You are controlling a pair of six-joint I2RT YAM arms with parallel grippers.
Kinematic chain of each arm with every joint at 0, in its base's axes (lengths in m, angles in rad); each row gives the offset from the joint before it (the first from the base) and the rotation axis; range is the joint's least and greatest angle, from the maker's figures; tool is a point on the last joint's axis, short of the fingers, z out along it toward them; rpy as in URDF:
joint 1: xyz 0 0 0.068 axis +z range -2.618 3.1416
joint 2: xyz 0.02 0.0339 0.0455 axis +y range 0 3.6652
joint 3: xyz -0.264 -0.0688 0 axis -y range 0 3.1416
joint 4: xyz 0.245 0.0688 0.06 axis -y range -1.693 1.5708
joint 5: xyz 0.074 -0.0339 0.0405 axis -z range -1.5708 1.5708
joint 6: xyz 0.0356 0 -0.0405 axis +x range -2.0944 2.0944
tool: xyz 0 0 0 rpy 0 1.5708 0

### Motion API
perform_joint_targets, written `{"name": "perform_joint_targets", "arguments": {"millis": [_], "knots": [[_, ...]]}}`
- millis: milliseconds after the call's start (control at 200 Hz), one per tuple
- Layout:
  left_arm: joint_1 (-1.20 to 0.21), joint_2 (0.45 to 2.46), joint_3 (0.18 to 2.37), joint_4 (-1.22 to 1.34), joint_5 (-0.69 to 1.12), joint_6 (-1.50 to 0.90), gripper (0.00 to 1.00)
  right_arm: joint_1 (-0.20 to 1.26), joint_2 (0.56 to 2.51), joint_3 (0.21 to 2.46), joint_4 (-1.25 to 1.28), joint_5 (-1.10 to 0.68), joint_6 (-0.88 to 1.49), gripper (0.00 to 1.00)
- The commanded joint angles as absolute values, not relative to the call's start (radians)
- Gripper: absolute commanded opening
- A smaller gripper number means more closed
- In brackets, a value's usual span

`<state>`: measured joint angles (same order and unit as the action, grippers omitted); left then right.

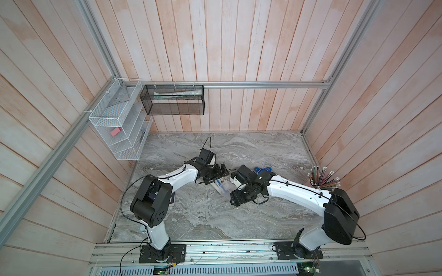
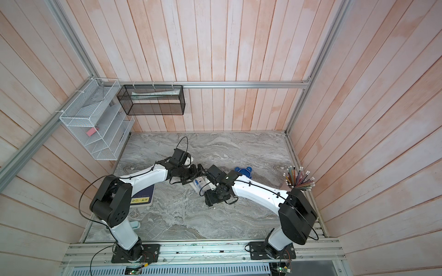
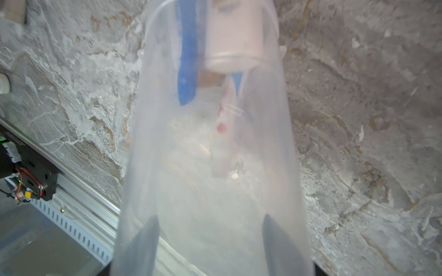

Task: Take out toiletry kits
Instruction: 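Pour the toiletry kits out of the container, then place the container at the center of the board.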

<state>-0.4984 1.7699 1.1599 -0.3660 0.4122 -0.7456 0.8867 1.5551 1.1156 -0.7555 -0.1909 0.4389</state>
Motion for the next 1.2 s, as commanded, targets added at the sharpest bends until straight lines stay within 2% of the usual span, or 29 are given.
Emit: {"name": "perform_joint_targets", "arguments": {"millis": [0,230,475,745,900,1195], "knots": [[-0.484,1.764,1.153,-0.364,0.418,-0.716,1.00,0.885,1.566,1.130,-0.804,-0.268,0.415,0.21],[-0.437,1.719,1.158,-0.386,0.384,-0.701,1.00,0.867,1.436,1.066,-0.836,-0.288,0.443,0.21],[-0.397,1.619,1.156,-0.431,0.333,-0.689,1.00,0.746,1.228,0.927,-0.767,-0.292,0.472,0.20],[-0.400,1.572,1.098,-0.390,0.362,-0.709,1.00,0.668,1.132,0.880,-0.698,-0.299,0.477,0.19],[-0.403,1.552,1.064,-0.360,0.356,-0.719,1.00,0.658,1.153,0.896,-0.736,-0.184,0.430,0.18],[-0.402,1.551,1.052,-0.349,0.336,-0.707,1.00,0.654,1.139,0.820,-0.470,0.058,0.511,0.18]]}}
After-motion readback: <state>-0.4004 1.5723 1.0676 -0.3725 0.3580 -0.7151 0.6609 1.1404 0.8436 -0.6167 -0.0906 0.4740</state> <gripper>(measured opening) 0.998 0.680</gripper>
